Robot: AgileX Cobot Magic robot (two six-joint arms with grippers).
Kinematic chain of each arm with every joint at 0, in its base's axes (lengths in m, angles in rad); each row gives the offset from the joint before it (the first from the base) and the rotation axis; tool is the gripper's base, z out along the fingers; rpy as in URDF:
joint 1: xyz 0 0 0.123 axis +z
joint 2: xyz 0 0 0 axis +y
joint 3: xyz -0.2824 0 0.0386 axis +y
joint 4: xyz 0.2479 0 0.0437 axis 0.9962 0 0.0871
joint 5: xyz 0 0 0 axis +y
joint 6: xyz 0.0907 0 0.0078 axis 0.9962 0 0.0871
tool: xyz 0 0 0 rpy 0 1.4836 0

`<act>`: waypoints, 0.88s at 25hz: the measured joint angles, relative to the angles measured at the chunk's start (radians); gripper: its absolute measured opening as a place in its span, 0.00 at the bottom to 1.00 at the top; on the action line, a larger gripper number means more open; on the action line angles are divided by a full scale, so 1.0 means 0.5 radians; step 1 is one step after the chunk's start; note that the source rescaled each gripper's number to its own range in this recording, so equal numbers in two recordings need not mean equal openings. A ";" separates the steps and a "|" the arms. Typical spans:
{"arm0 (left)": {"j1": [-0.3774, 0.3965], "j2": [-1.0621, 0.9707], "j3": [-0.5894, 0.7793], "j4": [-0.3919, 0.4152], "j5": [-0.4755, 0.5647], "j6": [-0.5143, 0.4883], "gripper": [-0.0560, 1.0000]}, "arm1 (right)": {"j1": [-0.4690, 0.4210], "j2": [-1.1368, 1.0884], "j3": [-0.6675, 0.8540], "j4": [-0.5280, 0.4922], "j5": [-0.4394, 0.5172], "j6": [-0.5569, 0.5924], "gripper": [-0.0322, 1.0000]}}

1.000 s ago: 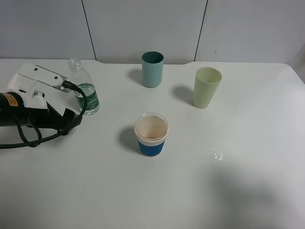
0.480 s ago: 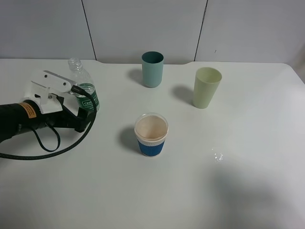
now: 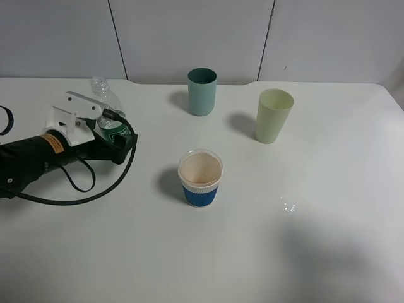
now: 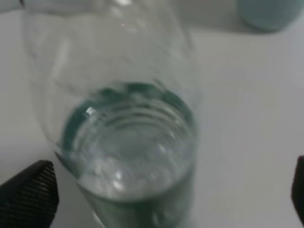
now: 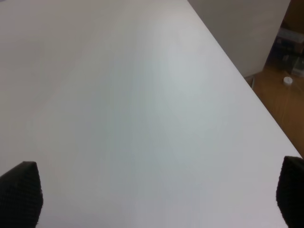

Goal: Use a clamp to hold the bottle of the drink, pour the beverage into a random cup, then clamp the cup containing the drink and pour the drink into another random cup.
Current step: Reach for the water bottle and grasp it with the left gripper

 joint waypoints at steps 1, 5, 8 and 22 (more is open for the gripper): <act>0.011 0.022 -0.022 0.000 -0.025 0.000 1.00 | 0.000 0.000 0.000 0.000 0.000 0.000 0.95; 0.032 0.069 -0.054 0.000 -0.085 0.000 1.00 | 0.000 0.000 0.000 0.000 0.000 0.000 0.95; 0.048 0.115 -0.066 0.000 -0.189 0.000 1.00 | 0.000 0.000 0.000 0.000 0.000 0.000 0.95; 0.052 0.353 -0.227 0.110 -0.460 -0.007 1.00 | 0.000 0.000 0.000 0.000 0.000 0.000 0.95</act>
